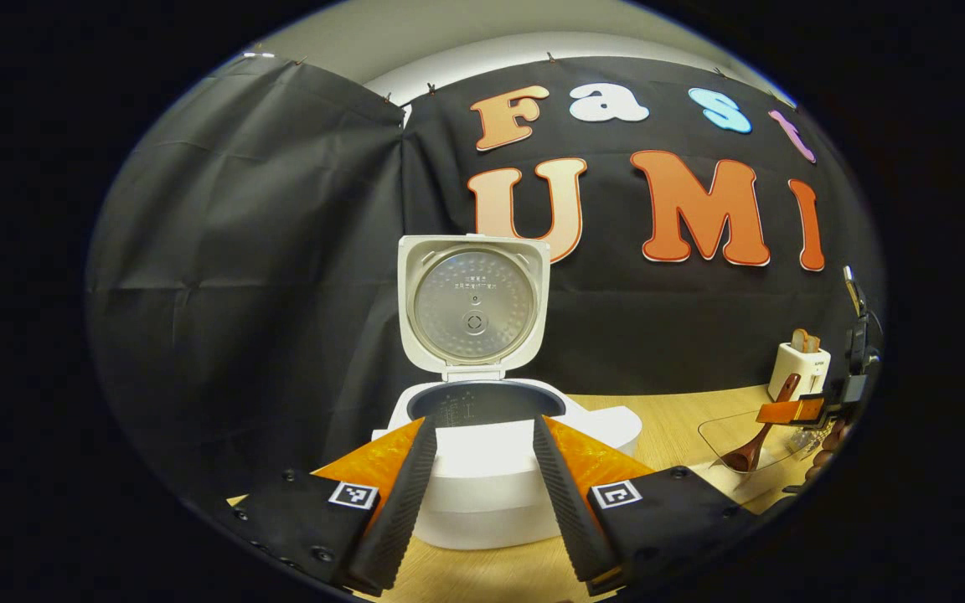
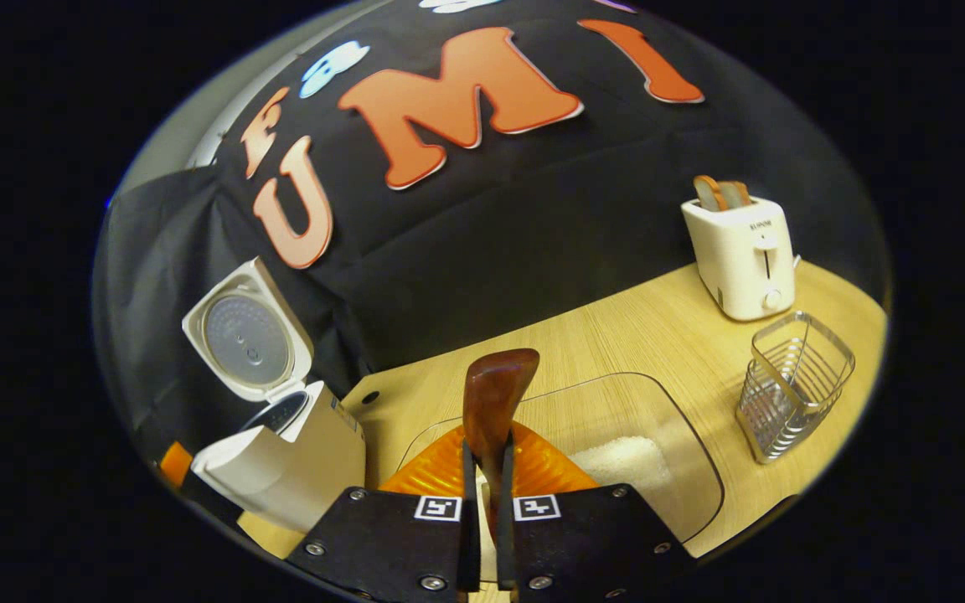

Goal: Close the left gripper, press the button to open the rice cooker; take a wooden spoon from the chopstick holder with the right hand, scoop a spoonful of rice and pour it into the rice cooker, then put the wooden spoon back into the chopstick holder.

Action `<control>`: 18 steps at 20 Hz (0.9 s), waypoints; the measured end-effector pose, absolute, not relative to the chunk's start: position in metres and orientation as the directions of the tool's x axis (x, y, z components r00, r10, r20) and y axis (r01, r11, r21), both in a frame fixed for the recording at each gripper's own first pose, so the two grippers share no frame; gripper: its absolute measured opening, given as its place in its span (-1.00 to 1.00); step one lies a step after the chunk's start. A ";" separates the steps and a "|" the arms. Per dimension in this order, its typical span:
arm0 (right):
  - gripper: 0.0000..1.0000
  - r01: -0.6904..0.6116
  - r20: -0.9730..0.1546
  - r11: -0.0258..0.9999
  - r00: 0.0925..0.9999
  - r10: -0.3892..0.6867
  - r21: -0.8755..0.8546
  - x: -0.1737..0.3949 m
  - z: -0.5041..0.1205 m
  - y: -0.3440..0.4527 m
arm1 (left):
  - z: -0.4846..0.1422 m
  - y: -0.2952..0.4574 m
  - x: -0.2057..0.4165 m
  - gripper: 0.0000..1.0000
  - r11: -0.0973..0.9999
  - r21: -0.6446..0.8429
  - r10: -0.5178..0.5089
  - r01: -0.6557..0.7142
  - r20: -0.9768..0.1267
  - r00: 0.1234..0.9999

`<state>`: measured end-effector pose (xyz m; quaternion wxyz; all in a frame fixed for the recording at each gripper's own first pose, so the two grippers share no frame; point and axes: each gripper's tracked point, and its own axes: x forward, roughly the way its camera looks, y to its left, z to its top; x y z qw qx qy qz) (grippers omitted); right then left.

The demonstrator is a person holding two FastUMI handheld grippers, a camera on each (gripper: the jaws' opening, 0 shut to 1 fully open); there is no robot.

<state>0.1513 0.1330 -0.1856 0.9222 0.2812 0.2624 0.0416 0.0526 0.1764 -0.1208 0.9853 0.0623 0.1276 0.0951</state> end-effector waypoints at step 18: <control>-0.84 0.304 -0.351 0.234 0.917 0.190 0.923 0.162 -0.155 0.068 | -0.119 0.166 0.048 0.55 0.973 0.146 0.213 -0.181 -0.252 0.944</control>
